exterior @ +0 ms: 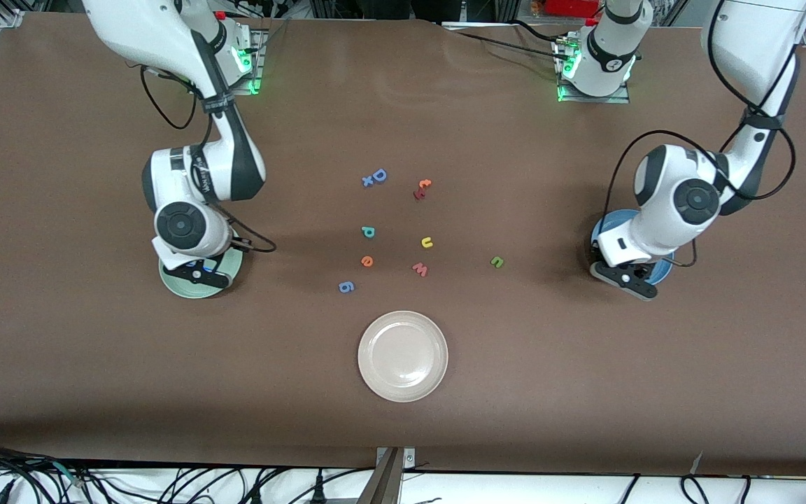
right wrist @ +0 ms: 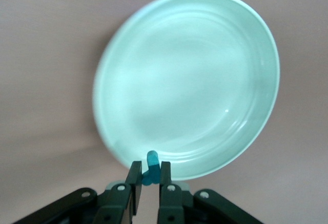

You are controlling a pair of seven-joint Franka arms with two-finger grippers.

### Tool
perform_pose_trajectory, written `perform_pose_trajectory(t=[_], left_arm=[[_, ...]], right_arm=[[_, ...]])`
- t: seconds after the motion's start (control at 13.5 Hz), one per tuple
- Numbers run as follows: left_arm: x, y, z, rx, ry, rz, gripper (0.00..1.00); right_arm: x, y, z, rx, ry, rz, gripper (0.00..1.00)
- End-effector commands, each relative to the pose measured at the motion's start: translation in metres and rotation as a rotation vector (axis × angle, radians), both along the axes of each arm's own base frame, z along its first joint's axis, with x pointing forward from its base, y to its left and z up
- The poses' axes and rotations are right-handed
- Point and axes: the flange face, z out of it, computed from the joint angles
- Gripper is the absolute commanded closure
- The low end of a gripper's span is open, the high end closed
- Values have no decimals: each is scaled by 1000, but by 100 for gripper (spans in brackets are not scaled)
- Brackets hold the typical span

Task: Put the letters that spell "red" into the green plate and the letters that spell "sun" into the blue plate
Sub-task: 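Place teal l on the green plate while the left gripper places yellow 2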

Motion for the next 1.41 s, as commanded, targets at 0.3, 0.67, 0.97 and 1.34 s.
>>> perform_pose_trajectory(t=[0.3, 0.67, 0.97, 1.34], left_arm=[[-19, 69, -23, -8, 136, 5, 90], [-20, 68, -43, -28, 168, 16, 2], [-6, 59, -14, -27, 110, -56, 1], [-1, -17, 9, -158, 78, 46, 11]], right_arm=[[-2, -21, -31, 8, 49, 34, 10], [4, 69, 28, 111, -75, -114, 13], [-12, 178, 34, 138, -204, -291, 24], [-11, 260, -8, 247, -357, -427, 24]])
